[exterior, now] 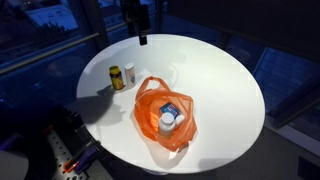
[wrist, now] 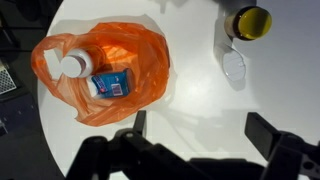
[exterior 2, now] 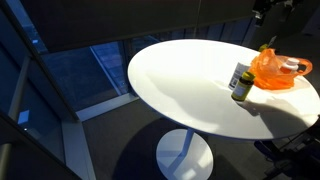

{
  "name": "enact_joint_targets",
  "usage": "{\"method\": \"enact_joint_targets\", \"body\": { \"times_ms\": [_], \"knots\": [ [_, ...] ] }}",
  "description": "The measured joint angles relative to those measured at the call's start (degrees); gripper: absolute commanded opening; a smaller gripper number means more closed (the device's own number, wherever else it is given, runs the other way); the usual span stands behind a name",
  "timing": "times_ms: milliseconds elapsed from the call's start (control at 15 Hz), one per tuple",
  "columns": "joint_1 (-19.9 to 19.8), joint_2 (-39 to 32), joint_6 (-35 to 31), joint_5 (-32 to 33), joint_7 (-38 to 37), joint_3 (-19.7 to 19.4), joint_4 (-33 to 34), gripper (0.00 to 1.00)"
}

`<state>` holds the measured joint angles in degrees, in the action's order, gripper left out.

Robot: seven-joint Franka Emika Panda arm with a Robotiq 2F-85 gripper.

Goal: Put the brown bottle on the table

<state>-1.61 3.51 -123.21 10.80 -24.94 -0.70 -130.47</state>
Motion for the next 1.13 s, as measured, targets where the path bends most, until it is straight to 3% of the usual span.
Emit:
{"method": "enact_joint_targets", "body": {
  "times_ms": [667, 933, 1133],
  "knots": [
    [-1.82, 8.15, 14.56, -6.02, 19.82, -3.88, 6.58, 1.00],
    [-2.18, 8.94, 19.99, -6.79, 21.78, -4.73, 10.69, 1.00],
    [-2.20, 8.82, 20.43, -6.79, 21.79, -4.74, 11.17, 1.00]
  ]
}}
